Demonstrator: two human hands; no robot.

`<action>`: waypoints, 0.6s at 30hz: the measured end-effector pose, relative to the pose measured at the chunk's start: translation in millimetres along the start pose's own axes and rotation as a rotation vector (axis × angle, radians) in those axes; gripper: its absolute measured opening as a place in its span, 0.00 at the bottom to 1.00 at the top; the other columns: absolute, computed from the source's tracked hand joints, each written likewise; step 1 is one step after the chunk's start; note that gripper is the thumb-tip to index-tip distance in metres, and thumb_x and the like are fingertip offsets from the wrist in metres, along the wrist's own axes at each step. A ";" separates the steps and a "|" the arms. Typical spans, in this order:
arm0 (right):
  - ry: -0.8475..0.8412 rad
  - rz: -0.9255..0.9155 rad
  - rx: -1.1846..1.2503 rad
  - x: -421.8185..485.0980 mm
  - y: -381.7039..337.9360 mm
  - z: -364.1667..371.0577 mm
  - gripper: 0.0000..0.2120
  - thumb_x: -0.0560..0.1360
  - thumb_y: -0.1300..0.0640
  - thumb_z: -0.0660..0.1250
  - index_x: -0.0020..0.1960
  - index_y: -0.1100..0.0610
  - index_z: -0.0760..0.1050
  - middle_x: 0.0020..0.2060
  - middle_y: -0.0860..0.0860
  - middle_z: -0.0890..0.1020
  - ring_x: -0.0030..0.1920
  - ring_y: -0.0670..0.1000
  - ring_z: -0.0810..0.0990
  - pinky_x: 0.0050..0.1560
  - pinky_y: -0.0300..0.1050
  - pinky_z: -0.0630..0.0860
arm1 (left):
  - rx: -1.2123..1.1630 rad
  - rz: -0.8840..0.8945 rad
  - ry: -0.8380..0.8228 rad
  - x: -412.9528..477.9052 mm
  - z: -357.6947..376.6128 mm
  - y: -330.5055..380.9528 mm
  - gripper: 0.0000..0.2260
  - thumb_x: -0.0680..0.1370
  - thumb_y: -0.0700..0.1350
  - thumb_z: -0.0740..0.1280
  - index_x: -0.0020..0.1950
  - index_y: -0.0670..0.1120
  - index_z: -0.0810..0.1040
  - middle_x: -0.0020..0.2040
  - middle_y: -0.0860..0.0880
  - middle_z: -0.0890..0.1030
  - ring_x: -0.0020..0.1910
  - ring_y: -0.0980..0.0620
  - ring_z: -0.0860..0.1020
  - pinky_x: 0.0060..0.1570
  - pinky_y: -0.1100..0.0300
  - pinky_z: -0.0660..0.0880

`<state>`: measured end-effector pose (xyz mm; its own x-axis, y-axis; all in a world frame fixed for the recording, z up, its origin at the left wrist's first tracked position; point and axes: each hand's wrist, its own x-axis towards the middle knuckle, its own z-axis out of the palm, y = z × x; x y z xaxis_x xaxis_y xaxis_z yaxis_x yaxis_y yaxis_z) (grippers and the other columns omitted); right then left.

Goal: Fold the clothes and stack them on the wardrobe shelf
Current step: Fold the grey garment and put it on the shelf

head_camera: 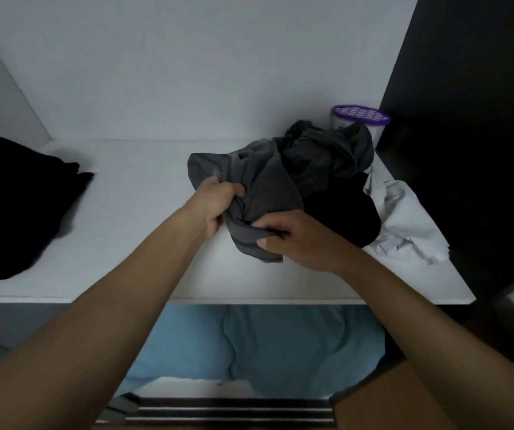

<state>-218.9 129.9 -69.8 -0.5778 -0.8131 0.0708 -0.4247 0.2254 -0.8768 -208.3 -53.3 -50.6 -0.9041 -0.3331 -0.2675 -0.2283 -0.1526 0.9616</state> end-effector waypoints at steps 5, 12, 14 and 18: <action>0.302 0.382 0.294 -16.7 -6.3 1.1 0.20 0.79 0.41 0.64 0.51 0.56 0.83 0.51 0.55 0.87 0.48 0.51 0.87 0.55 0.47 0.78 | 0.065 0.249 0.000 -50.3 -44.8 -0.1 0.18 0.75 0.31 0.63 0.59 0.47 0.79 0.51 0.46 0.85 0.50 0.48 0.83 0.44 0.59 0.81; 0.497 0.332 1.103 22.3 -54.9 47.8 0.24 0.78 0.39 0.64 0.64 0.55 0.80 0.55 0.56 0.85 0.56 0.58 0.84 0.51 0.50 0.81 | 0.511 0.328 -0.536 -140.3 -109.9 -49.1 0.17 0.77 0.30 0.66 0.52 0.53 0.80 0.45 0.63 0.84 0.46 0.66 0.80 0.49 0.68 0.73; 0.670 0.265 1.059 24.6 -69.7 70.0 0.14 0.81 0.57 0.62 0.66 0.56 0.77 0.49 0.56 0.86 0.49 0.56 0.84 0.45 0.47 0.82 | 0.511 0.246 -0.630 -152.9 -133.9 -73.7 0.14 0.77 0.35 0.69 0.57 0.52 0.80 0.51 0.62 0.84 0.52 0.64 0.81 0.54 0.67 0.74; 0.637 0.099 1.015 -8.6 -84.1 109.6 0.21 0.77 0.69 0.58 0.64 0.55 0.78 0.54 0.57 0.85 0.54 0.57 0.84 0.57 0.51 0.81 | -0.006 -0.070 -0.736 -158.8 -169.0 -115.9 0.21 0.74 0.55 0.73 0.67 0.54 0.78 0.67 0.50 0.79 0.65 0.50 0.77 0.66 0.51 0.72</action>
<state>-101.7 59.1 -48.8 -0.9391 -0.3403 -0.0468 0.2182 -0.4857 -0.8464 22.8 -140.0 -130.1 -0.8965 0.3872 -0.2153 -0.2939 -0.1562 0.9430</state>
